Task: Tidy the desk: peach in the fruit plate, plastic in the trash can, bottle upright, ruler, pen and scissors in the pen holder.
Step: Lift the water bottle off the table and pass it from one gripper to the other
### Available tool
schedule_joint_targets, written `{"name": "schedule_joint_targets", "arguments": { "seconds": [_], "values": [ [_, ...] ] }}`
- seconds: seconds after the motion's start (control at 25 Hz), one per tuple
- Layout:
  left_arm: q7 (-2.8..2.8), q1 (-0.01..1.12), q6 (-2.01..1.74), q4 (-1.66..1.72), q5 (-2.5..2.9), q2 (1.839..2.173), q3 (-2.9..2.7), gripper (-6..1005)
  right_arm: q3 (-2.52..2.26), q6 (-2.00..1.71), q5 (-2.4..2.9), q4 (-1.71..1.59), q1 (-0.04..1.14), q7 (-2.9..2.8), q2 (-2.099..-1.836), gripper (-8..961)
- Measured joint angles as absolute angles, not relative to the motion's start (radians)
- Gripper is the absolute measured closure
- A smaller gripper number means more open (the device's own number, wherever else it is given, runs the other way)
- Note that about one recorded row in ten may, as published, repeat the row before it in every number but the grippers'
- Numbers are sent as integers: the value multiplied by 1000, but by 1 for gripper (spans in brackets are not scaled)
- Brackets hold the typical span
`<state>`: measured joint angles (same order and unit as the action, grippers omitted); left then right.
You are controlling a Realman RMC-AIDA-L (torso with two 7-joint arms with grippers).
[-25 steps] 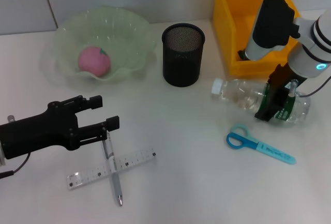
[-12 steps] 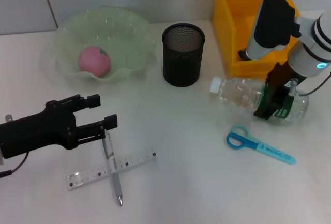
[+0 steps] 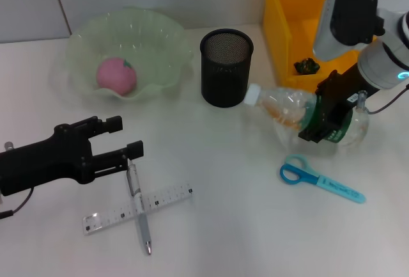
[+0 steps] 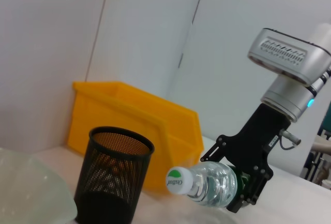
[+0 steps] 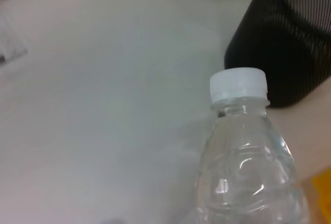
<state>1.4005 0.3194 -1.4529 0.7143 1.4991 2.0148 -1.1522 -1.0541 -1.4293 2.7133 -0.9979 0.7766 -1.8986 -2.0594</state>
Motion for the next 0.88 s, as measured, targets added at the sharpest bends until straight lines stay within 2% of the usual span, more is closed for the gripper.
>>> {"name": "schedule_joint_targets", "arguments": {
  "seconds": [0.36,0.48,0.68,0.88],
  "values": [
    [1413,318,-1463,715,1496,2027,-1078,221,-1031,-1415,2464,-1082,684,-1806,-2055,177],
    [1429,319,-1467,715,1496,2038,-1048,221,-983,-1413,2349,-1082,659,-1733,-2062,176],
    [1452,322,-1498,706,1487,2063,-959,221,-964,-1406,2094,-1024,605,-1550,-2075,175],
    [1431,332,-1566,633,1381,2062,-927,222,-964,-1392,1874,-875,597,-1404,-2076,173]
  ]
}}
